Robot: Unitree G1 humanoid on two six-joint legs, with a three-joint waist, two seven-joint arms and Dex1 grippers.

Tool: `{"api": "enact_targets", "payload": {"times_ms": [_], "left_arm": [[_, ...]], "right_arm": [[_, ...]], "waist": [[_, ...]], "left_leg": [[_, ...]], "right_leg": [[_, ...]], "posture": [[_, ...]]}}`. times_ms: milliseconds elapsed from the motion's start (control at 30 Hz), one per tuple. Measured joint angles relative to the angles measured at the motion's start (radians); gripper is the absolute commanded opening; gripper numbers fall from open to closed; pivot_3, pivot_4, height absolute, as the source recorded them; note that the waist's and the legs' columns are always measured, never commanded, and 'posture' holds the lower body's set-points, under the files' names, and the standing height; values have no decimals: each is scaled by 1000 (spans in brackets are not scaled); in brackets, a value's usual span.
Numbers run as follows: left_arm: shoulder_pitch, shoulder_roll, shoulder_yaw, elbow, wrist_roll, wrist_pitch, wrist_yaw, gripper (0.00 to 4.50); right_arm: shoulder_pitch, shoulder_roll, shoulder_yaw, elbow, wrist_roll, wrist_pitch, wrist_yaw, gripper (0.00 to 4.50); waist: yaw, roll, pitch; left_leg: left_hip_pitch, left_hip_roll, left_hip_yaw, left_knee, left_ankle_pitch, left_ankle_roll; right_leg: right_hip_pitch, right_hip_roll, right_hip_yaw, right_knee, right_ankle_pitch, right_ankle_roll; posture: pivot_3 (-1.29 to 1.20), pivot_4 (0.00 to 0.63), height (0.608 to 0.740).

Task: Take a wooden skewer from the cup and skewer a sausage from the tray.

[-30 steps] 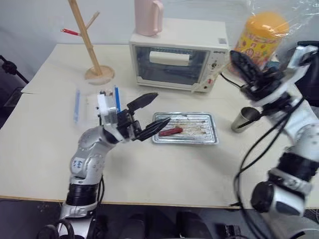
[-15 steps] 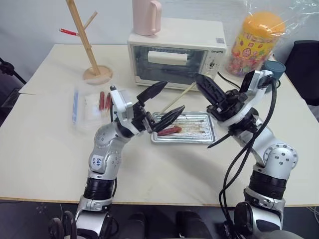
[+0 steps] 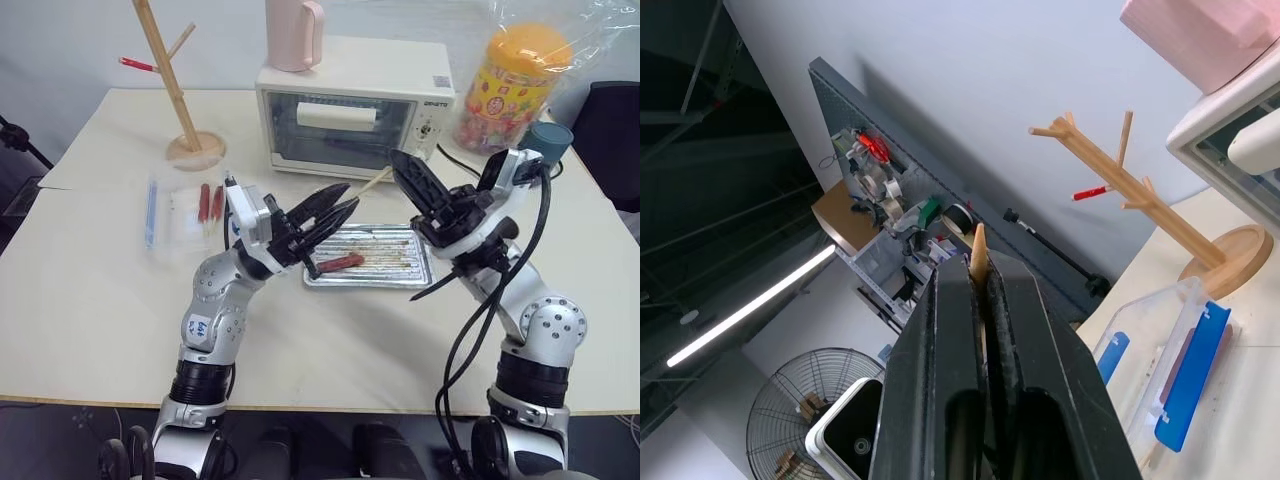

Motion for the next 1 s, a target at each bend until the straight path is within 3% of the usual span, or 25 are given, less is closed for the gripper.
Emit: {"api": "enact_targets", "payload": {"times_ms": [33,167,267,433,600,733,867,1000], "left_arm": [[0,0,-4,-1,0,-1,-3,19],[0,-5,-11,-2,0,0,-3,19],[0,-6,-10,-2,-2,14,10,0],[0,65,47,-3,-37,81,26,0],[105,225,136,-5,-79,138,-40,0],[244,365,235,9,-103,175,-112,0],[422,475,367,21,-153,245,-163,0],[466,492,421,-4,-210,305,-168,0]], "right_arm": [[1,-5,3,0,0,-5,0,0],[20,-11,12,-17,0,-26,4,0],[34,-30,27,-27,-17,-41,9,681],[105,-193,51,-85,-173,-59,150,2078],[259,-408,74,-94,-453,-176,404,3378],[410,-555,88,-41,-722,-416,667,4467],[559,-669,91,135,-932,-673,908,4467],[487,-667,118,185,-971,-707,953,4467]], "waist": [[0,0,0],[0,0,0],[0,0,0],[3,0,0],[0,0,0],[3,0,0],[4,-1,0],[-1,0,1]], "left_leg": [[0,0,0,0,0,0],[0,0,0,0,0,0],[0,0,0,0,0,0],[0,0,0,-1,0,1],[0,0,0,-3,0,1],[0,0,0,-4,0,1],[2,0,0,-5,-1,1],[12,1,2,-7,0,1]], "right_leg": [[0,0,0,0,0,0],[0,0,0,0,0,0],[0,0,0,0,0,0],[0,0,0,-1,0,0],[0,0,0,-3,0,0],[0,0,0,-4,0,0],[2,-1,0,-10,0,0],[9,-1,3,-10,0,-1]], "posture": [[0,150,740],[0,150,740],[0,150,740],[0,150,740],[0,150,740],[0,150,740],[0,150,740],[0,150,740]]}}
